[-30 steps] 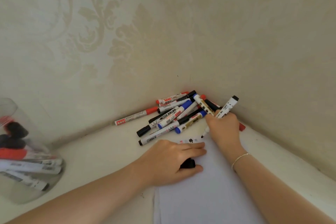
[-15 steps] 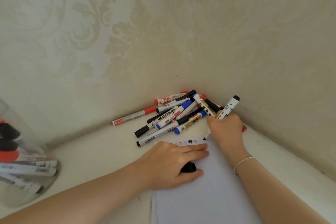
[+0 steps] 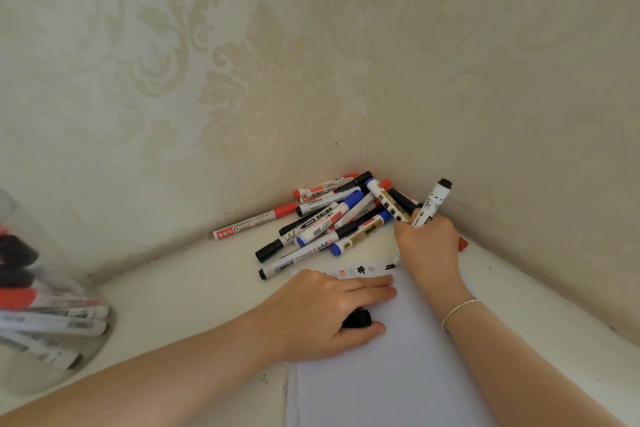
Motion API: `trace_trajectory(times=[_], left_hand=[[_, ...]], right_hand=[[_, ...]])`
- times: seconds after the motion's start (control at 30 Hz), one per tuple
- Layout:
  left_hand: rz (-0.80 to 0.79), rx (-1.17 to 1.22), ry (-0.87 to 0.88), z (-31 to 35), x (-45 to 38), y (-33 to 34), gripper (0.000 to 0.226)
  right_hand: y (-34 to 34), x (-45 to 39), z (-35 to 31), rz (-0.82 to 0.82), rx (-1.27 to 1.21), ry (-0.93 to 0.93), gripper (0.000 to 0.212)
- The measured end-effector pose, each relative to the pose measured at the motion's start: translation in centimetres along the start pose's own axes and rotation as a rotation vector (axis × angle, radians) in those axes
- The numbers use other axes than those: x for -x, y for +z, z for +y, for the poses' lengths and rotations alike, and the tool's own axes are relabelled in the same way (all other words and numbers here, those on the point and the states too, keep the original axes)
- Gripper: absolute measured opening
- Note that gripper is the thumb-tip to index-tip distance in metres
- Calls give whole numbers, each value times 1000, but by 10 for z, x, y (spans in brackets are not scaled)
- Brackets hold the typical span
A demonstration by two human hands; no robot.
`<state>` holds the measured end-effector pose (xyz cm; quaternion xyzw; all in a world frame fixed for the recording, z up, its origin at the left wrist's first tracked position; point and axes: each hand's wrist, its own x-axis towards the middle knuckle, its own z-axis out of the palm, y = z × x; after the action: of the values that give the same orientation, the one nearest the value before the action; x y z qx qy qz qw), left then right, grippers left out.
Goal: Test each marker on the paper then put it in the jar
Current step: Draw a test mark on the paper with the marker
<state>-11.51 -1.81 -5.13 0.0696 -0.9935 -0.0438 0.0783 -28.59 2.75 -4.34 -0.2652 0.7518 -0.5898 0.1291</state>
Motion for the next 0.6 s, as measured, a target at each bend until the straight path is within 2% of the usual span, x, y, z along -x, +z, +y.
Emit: trace_trajectory(times=[0.6], left_hand=[[57, 21, 5, -2, 1, 2, 43]], right_hand=[[-1, 0, 0, -12, -6, 44, 37]])
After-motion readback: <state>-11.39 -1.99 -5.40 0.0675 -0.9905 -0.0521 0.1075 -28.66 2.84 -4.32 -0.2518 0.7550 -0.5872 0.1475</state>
